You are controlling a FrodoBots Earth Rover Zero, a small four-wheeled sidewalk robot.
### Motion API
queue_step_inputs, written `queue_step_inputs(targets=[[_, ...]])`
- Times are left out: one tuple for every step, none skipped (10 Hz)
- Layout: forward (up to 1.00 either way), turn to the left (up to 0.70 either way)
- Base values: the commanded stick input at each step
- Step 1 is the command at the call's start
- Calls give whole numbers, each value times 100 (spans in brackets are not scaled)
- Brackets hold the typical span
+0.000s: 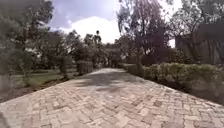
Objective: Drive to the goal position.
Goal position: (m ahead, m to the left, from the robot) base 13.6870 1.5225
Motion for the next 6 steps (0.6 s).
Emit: queue_step_inputs(targets=[[70, 0], [70, 0], [70, 0], [70, 0], [70, 0], [70, 0]])
